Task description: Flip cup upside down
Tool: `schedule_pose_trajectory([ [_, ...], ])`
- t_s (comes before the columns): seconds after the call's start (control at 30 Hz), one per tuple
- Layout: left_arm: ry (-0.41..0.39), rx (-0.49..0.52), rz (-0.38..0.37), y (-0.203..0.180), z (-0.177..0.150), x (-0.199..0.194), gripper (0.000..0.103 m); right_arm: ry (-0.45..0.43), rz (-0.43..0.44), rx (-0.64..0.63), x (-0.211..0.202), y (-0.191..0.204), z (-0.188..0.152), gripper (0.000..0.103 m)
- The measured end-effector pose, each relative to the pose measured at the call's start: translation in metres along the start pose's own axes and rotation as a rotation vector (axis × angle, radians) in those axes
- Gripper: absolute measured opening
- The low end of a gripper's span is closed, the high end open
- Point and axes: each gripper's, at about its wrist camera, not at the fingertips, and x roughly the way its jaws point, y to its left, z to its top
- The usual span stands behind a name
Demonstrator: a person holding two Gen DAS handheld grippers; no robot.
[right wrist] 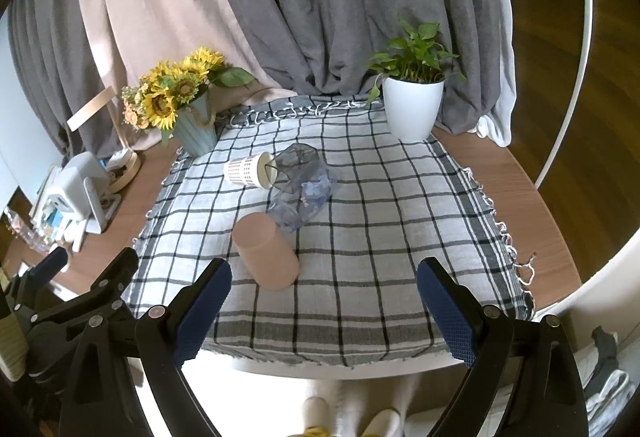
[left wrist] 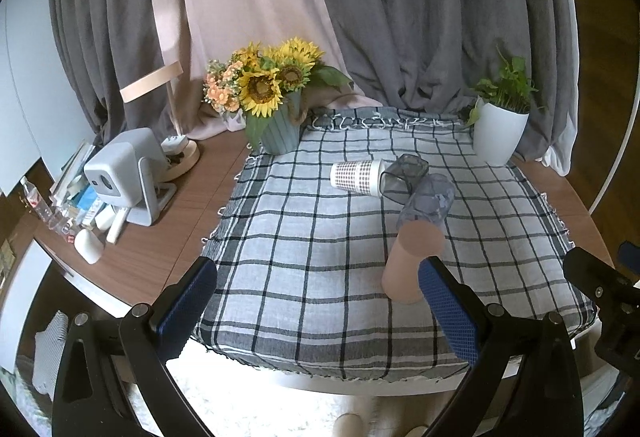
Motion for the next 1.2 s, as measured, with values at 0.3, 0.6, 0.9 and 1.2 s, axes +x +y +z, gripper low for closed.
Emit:
schedule_pose_trajectory([
  [0.3, -0.004, 0.014, -0.015, -0.002, 0.002, 0.002, 0.103, -0.003, -0.016, 0.01, 0.0, -0.002, 0.001, 0.094],
  [0.6, -0.009, 0.023, -0.019, 0.0, 0.006, 0.005, 0.103, -0.008, -0.025, 0.015, 0.001, -0.001, 0.002, 0.094],
  [0.9, -0.014, 0.028, -0.02, 0.002, 0.008, 0.006, 0.103, -0.013, -0.025, 0.017, 0.002, 0.002, 0.005, 0.094],
  [1.2, -0.014, 0.033, -0.034, 0.006, 0.011, 0.01, 0.103, -0.012, -0.036, 0.021, 0.005, 0.007, 0.007, 0.094],
])
